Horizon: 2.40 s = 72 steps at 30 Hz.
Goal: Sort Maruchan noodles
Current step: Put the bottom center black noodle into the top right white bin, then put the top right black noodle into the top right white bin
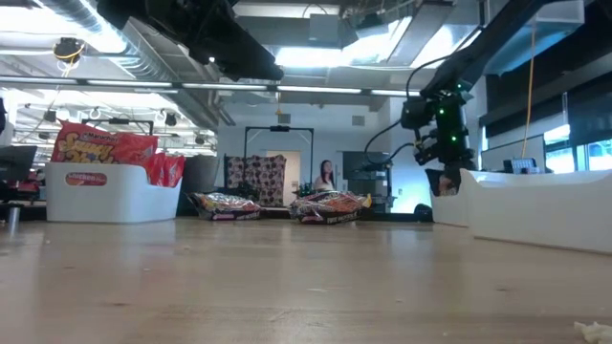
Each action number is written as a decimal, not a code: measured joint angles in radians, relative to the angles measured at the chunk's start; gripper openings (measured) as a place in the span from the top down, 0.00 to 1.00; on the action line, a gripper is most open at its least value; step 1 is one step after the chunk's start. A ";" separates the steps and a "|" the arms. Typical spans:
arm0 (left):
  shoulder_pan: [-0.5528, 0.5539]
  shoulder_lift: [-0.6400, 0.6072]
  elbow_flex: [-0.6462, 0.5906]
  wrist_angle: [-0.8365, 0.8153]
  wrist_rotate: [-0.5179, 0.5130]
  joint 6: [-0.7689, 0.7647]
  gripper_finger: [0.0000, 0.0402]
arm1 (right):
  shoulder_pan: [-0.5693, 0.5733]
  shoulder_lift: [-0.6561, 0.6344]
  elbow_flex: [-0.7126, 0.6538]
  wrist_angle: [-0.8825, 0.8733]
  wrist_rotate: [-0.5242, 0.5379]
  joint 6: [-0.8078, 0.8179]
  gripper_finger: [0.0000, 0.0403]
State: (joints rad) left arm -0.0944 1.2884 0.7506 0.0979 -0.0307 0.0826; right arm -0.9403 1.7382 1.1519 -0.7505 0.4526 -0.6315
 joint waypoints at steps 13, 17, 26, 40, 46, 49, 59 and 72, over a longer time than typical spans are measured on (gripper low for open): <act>0.000 0.000 0.000 0.000 0.000 0.001 0.54 | 0.020 0.000 0.068 -0.084 0.010 0.036 0.36; 0.000 0.000 0.000 0.000 -0.001 0.001 0.54 | 0.034 -0.001 0.123 -0.210 0.008 0.095 0.36; -0.001 0.000 0.000 0.002 -0.004 -0.001 0.54 | 0.156 -0.018 0.297 -0.535 -0.053 0.345 0.36; -0.018 0.003 -0.017 0.002 -0.132 -0.093 0.54 | 0.449 -0.232 -0.050 0.281 -0.465 0.516 0.36; 0.000 0.056 -0.020 0.018 -0.315 -0.149 0.54 | 0.477 -0.178 -0.222 0.701 -0.451 0.632 0.36; 0.038 0.104 -0.020 0.044 -0.322 -0.162 0.54 | 0.462 -0.138 -0.231 0.806 -0.427 0.680 0.36; 0.116 0.234 -0.021 0.039 -0.316 -0.234 0.54 | 0.463 0.078 -0.182 0.918 -0.397 0.698 0.36; 0.106 0.233 -0.021 0.046 -0.316 -0.233 0.54 | 0.575 0.086 -0.159 0.658 -0.442 0.692 0.36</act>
State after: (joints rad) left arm 0.0120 1.5211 0.7300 0.1436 -0.3466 -0.1505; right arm -0.3648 1.8240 0.9928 -0.0922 0.0102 0.0609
